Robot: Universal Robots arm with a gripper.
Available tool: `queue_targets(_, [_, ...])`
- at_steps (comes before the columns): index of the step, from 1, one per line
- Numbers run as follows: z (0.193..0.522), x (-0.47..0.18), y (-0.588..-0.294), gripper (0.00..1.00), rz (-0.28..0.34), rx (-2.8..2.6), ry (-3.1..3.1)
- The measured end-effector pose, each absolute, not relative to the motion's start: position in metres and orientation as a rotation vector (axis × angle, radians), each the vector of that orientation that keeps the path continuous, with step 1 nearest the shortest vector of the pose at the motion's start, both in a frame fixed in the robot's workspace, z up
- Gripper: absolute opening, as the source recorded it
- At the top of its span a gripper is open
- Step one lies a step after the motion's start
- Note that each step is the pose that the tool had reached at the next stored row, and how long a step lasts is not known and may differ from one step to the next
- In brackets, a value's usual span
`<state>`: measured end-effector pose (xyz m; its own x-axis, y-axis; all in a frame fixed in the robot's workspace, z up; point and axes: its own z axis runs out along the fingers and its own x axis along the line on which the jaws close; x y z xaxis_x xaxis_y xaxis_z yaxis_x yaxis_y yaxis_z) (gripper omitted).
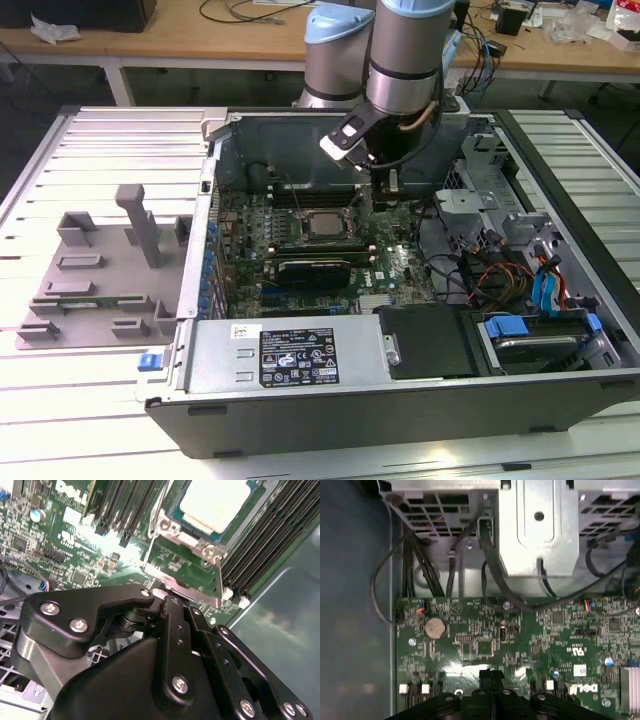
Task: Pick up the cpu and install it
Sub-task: 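Close the cpu cover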
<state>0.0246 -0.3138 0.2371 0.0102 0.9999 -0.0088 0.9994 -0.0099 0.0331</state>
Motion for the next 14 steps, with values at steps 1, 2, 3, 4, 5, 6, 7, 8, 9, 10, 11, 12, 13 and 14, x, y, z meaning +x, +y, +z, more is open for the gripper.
queue_targets(1, [0.237,0.019,-0.313,0.11,0.028,2.211,2.188])
queue_targets(2, [0.237,0.014,-0.313,0.11,0.030,2.211,2.186])
queue_targets(3, [0.237,0.008,-0.312,0.11,0.031,2.212,2.184])
queue_targets(4, [0.237,0.003,-0.311,0.11,0.032,2.214,2.182])
queue_targets(5, [0.237,0.000,-0.310,0.11,0.032,2.215,2.181])
queue_targets(6, [0.237,-0.002,-0.310,0.11,0.032,2.215,2.180])
queue_targets(7, [0.237,-0.005,-0.309,0.11,0.033,2.216,2.178])
queue_targets(8, [0.237,-0.009,-0.308,0.11,0.033,2.218,2.176])
queue_targets(9, [0.237,-0.012,-0.307,0.11,0.033,2.220,2.175])
queue_targets(10, [0.237,-0.013,-0.307,0.11,0.032,2.221,2.173])
queue_targets(11, [0.237,-0.013,-0.307,0.11,0.033,2.222,2.172])
queue_targets(12, [0.237,-0.013,-0.307,0.11,0.033,2.222,2.172])
queue_targets(13, [0.237,-0.013,-0.307,0.11,0.033,2.222,2.172])
queue_targets(14, [0.237,-0.014,-0.307,0.11,0.033,2.222,2.172])
